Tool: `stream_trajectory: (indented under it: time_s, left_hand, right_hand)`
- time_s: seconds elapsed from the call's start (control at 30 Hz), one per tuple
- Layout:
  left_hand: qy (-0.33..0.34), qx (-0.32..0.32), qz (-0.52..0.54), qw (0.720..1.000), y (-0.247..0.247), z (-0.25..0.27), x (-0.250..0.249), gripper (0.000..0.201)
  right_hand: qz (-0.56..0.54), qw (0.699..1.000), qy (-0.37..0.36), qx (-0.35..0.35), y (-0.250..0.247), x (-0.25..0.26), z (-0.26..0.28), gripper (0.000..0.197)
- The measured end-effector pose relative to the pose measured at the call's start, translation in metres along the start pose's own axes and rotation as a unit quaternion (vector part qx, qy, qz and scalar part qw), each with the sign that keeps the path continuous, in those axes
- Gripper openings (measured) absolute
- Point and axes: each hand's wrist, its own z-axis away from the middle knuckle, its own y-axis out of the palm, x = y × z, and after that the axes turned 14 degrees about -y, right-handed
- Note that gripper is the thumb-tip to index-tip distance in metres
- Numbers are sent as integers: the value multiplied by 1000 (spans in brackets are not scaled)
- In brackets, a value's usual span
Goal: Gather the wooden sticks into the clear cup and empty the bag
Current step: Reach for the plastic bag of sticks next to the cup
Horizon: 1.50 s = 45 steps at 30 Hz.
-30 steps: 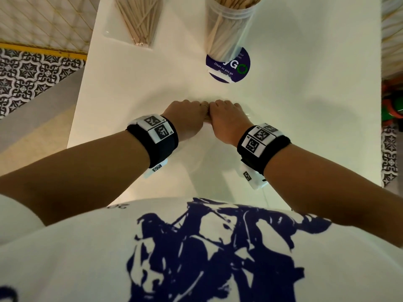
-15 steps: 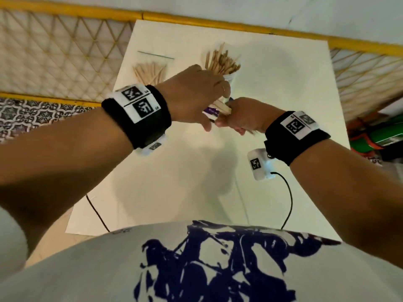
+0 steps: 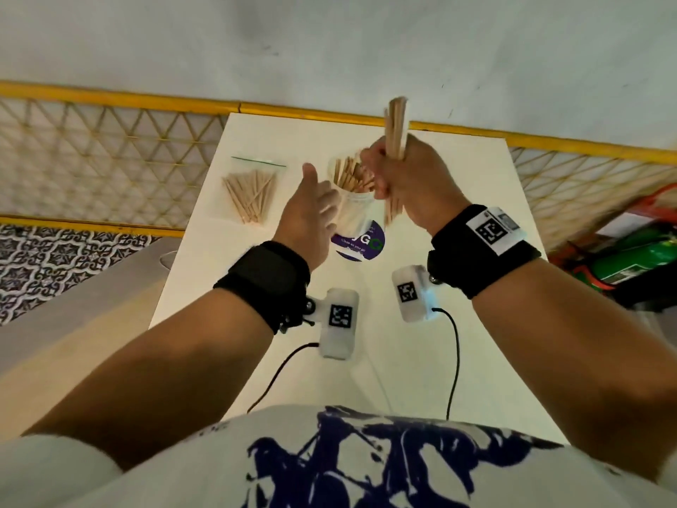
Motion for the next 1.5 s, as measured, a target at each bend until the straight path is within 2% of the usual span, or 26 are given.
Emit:
stream_trajectory:
  time_s: [0.03,0.07,0.13,0.2,0.27,0.4,0.53,0.63,0.7,0.8,0.97,1.17,1.27,1.33,1.4,1.43,1.47,1.5]
  left_hand:
    - [-75,29,36,996,0,-2,4,73]
    - [-122,51,69,989,2,-1,10,72]
    - [-161,67,157,972,10,1,15,68]
    - [-168,61,233,956,17,1,13,63]
    - [-161,51,273,947,20,-1,8,54]
    - [-162,51,259,951,22,-4,6,44]
    - [-199,51,211,956,19,-12,11,45]
    - [-193,34,126,972,0,-26,11,43]
    - [-180,6,96,979,-22,-40,7,41]
    - [-166,-41,77,982,-57,-59,1,39]
    - [-157,-92,45,982,-97,-84,-10,36]
    - [-118,-132,-1,984,-119,-116,-30,33]
    - [-83,-165,-41,982,-123,-134,-40,29]
    - [-57,-183,-104,976,-128,-144,-46,23]
    - [-2,-210,-261,942,-137,-155,-48,13]
    - [35,-228,-342,911,-143,-161,-48,18]
    - [68,-244,-405,879,-148,-164,-47,27]
    - [97,-257,-457,846,-153,-170,-45,37]
  right_hand:
    - [-92,995,-17,-45,1,7,-7,19]
    - [-172,983,-28,-62,3,12,-12,16]
    - [-258,964,-31,-55,12,19,-18,13]
    - [-277,960,-15,-40,23,18,-17,13]
    - [-275,960,5,-48,28,12,-14,15]
    - [-278,955,7,-99,34,3,-14,17]
    - [-143,980,30,-135,46,-15,-17,39]
    - [-82,978,39,-188,33,-20,-42,33]
    - [-85,969,10,-232,16,-20,-69,33]
    - [-83,966,-26,-243,11,-25,-102,35]
    - [8,987,65,-149,43,-74,-109,23]
    - [159,984,-1,-85,49,-103,-99,13]
    - [253,965,-71,-23,48,-105,-87,26]
    - [333,937,-50,98,50,-109,-78,42]
    - [442,863,-27,243,52,-113,-70,61]
    - [475,834,-31,279,51,-113,-67,70]
    - [489,824,-36,286,51,-112,-66,76]
    - [491,826,-42,274,51,-111,-65,81]
